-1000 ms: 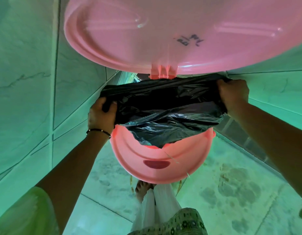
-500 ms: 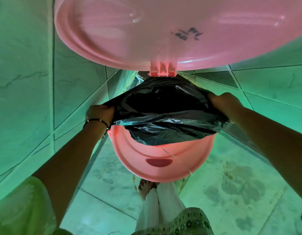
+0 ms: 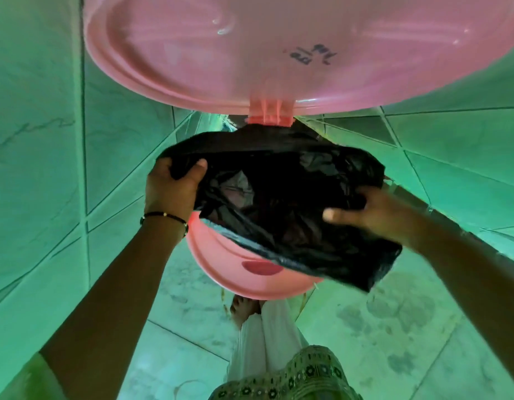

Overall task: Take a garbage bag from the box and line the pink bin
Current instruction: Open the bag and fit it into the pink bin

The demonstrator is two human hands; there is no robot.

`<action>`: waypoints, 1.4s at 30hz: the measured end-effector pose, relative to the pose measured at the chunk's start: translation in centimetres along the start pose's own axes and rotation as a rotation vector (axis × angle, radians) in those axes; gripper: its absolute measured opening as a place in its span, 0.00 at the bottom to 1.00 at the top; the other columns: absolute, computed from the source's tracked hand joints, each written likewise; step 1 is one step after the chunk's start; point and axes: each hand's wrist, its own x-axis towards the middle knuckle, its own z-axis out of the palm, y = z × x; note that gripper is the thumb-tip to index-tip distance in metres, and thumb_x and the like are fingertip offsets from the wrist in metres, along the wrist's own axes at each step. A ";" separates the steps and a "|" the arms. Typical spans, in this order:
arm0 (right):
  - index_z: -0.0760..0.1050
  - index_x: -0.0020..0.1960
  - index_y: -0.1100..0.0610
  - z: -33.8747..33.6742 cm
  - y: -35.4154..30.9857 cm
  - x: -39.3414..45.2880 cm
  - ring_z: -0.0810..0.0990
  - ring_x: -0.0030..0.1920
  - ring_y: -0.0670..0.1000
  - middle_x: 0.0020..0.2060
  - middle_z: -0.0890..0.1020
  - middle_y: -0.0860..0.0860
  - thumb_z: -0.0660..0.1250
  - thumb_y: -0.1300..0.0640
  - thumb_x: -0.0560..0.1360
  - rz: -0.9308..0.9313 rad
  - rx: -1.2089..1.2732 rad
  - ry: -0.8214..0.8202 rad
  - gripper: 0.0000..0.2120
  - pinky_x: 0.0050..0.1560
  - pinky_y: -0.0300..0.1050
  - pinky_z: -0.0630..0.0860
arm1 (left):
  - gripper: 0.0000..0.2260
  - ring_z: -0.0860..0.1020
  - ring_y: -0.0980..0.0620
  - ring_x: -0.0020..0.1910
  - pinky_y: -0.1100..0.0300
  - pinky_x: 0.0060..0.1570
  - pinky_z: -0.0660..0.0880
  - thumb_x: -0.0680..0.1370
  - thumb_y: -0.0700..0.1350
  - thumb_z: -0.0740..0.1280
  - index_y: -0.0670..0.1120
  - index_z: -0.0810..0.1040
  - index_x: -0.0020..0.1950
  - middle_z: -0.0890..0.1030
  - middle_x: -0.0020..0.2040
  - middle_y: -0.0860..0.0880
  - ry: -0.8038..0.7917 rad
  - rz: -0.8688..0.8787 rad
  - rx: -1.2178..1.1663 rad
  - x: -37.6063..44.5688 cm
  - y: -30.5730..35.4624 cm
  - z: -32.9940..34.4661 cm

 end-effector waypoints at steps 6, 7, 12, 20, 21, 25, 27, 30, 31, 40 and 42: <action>0.52 0.70 0.52 6.8 0.3 -5.6 0.81 0.50 0.63 0.70 0.61 0.59 0.71 0.41 0.67 0.071 -0.557 0.344 0.41 0.48 0.56 0.78 | 0.17 0.78 0.47 0.56 0.65 0.50 0.68 0.74 0.44 0.70 0.40 0.76 0.61 0.80 0.58 0.42 -0.010 0.005 0.147 -3.8 -1.5 -1.6; 0.51 0.71 0.50 7.4 -0.1 -6.4 0.82 0.47 0.60 0.71 0.60 0.58 0.68 0.42 0.70 0.008 -0.597 0.378 0.38 0.44 0.53 0.79 | 0.17 0.78 0.46 0.58 0.64 0.51 0.68 0.74 0.44 0.70 0.40 0.76 0.61 0.80 0.59 0.41 -0.007 0.003 0.143 -4.2 -1.6 -1.8; 0.63 0.67 0.49 9.9 1.5 -6.8 0.81 0.43 0.57 0.64 0.62 0.55 0.65 0.46 0.74 -0.139 -0.883 0.003 0.24 0.40 0.47 0.75 | 0.18 0.76 0.43 0.59 0.61 0.52 0.68 0.74 0.44 0.69 0.39 0.74 0.62 0.78 0.60 0.40 -0.044 -0.033 0.167 -4.9 -2.4 -2.9; 0.74 0.61 0.54 8.8 2.7 -4.4 0.80 0.52 0.57 0.59 0.73 0.51 0.60 0.62 0.76 -0.297 -1.021 -0.122 0.15 0.51 0.48 0.76 | 0.21 0.75 0.39 0.60 0.53 0.57 0.71 0.74 0.45 0.70 0.36 0.72 0.62 0.78 0.60 0.38 -0.128 -0.056 0.249 -5.5 -3.2 -4.1; 0.75 0.61 0.53 8.2 2.7 -4.0 0.79 0.54 0.56 0.58 0.75 0.50 0.61 0.60 0.76 -0.307 -0.979 -0.148 0.15 0.54 0.47 0.75 | 0.21 0.75 0.39 0.60 0.52 0.57 0.71 0.74 0.46 0.70 0.36 0.72 0.62 0.78 0.60 0.37 -0.136 -0.057 0.257 -5.5 -3.2 -4.1; 0.75 0.61 0.52 6.6 2.1 -2.8 0.78 0.55 0.54 0.54 0.79 0.50 0.62 0.58 0.76 -0.291 -0.941 -0.157 0.14 0.55 0.44 0.74 | 0.22 0.75 0.40 0.60 0.51 0.59 0.71 0.73 0.46 0.70 0.37 0.72 0.63 0.77 0.61 0.38 -0.153 -0.069 0.269 -5.3 -3.2 -4.4; 0.76 0.59 0.55 6.4 1.7 -2.2 0.79 0.52 0.55 0.52 0.80 0.53 0.61 0.63 0.75 -0.287 -0.908 -0.116 0.14 0.53 0.46 0.76 | 0.23 0.75 0.39 0.61 0.50 0.60 0.71 0.74 0.47 0.70 0.37 0.72 0.64 0.77 0.61 0.38 -0.159 -0.062 0.283 -5.3 -3.0 -4.4; 0.79 0.55 0.60 5.8 0.5 -0.8 0.79 0.47 0.54 0.50 0.82 0.57 0.60 0.69 0.73 -0.315 -0.439 0.114 0.14 0.51 0.43 0.74 | 0.22 0.75 0.39 0.61 0.48 0.61 0.71 0.73 0.47 0.70 0.38 0.72 0.64 0.77 0.61 0.38 -0.130 -0.037 0.318 -4.9 -2.7 -4.6; 0.79 0.53 0.61 5.4 -0.4 -0.4 0.79 0.45 0.52 0.48 0.83 0.57 0.61 0.69 0.73 -0.329 -0.239 0.216 0.13 0.51 0.41 0.72 | 0.23 0.75 0.38 0.61 0.47 0.61 0.72 0.73 0.47 0.70 0.38 0.72 0.64 0.77 0.61 0.38 -0.112 -0.019 0.343 -4.7 -2.5 -4.8; 0.77 0.56 0.52 0.2 -2.9 -3.1 0.79 0.36 0.33 0.44 0.80 0.42 0.72 0.59 0.70 -0.372 0.038 -0.093 0.15 0.39 0.28 0.72 | 0.26 0.78 0.33 0.49 0.45 0.47 0.74 0.75 0.48 0.64 0.47 0.60 0.71 0.78 0.51 0.34 -0.236 0.167 1.000 -4.4 -2.3 -6.6; 0.77 0.56 0.49 -0.5 -0.9 -3.9 0.81 0.41 0.34 0.48 0.81 0.43 0.71 0.52 0.66 -0.291 0.151 -0.089 0.18 0.41 0.28 0.74 | 0.28 0.77 0.33 0.51 0.44 0.49 0.74 0.75 0.49 0.63 0.48 0.57 0.72 0.75 0.55 0.36 -0.300 0.170 1.066 -4.6 -3.0 -6.7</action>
